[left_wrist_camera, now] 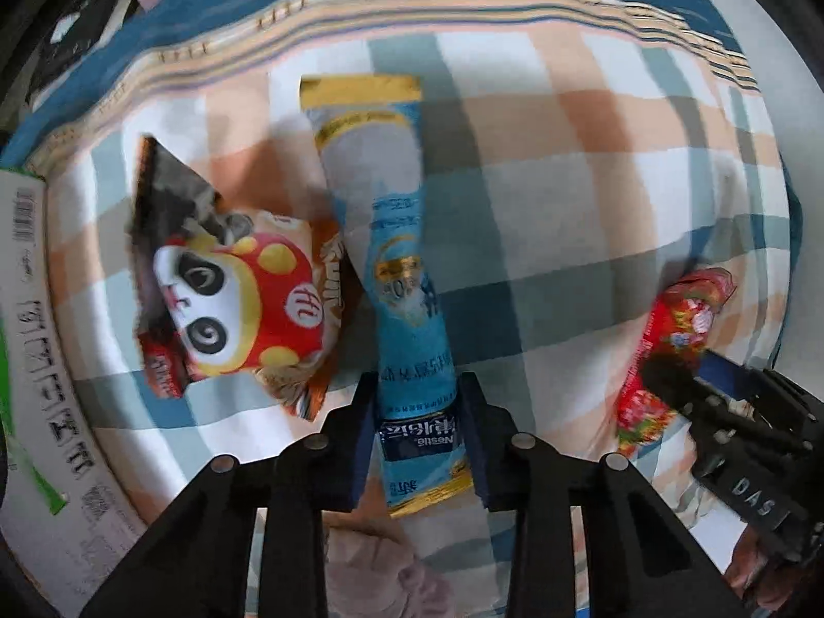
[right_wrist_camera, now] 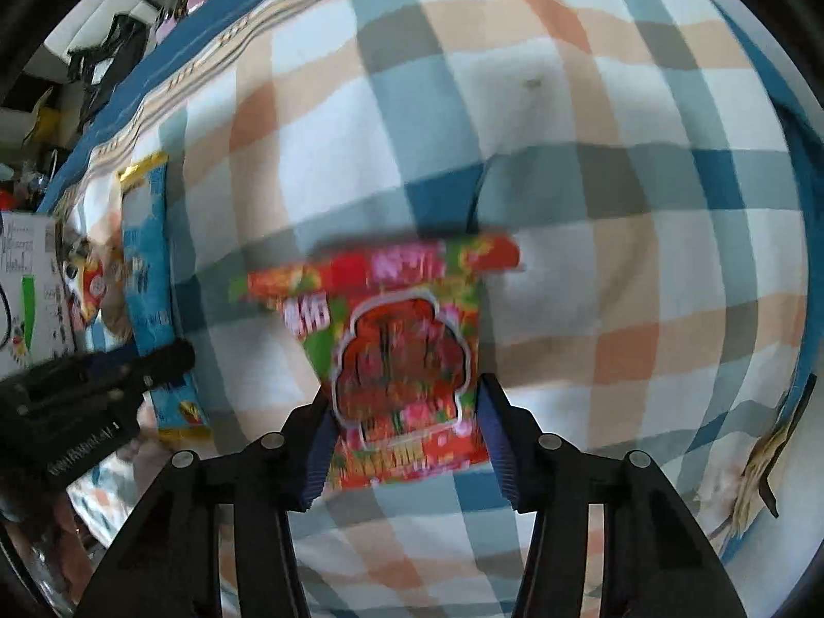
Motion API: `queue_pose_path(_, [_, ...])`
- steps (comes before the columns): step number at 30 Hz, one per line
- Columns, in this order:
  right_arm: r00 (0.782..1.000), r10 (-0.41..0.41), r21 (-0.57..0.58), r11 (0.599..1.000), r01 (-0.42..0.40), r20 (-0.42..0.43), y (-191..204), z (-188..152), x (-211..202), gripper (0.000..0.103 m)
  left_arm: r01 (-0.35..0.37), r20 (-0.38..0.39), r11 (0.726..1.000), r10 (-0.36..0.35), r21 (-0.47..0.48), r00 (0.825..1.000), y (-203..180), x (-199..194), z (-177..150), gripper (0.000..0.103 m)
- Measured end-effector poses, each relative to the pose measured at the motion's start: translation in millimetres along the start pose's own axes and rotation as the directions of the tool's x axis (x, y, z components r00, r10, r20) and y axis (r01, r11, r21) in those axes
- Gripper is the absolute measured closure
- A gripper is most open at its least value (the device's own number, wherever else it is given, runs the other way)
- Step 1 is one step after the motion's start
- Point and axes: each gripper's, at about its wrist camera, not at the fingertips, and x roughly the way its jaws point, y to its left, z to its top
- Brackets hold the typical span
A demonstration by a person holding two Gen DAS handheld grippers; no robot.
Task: Organize soft objects
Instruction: 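Grasp the blue tube snack with left tool while right tool grasps the red candy bag, then carry both items into the box and open both tools to drop them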
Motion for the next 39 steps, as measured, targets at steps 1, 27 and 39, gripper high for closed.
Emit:
queue_pose_path(1, [1.000,0.002,0.005,1.000,-0.002,0.011,-1,3,1,0.048,0.009,0.002,1.000,-0.009,-0.013,1.000,2,1,-1,0.073])
queue_pose_path(27, [0.986,0.032,-0.071,0.997,-0.021,0.161,84,-61,-95,0.056,0.138,0.241,0.990,-0.143,0.036,0.960,43,-150,-117,0.081])
queue_pose_path(39, [0.961,0.188,-0.262,0.956,-0.131,0.203,232,-129,-176,0.056,0.170,0.372,0.984,-0.140,-0.047,0.918,161,-244,-187,0.081])
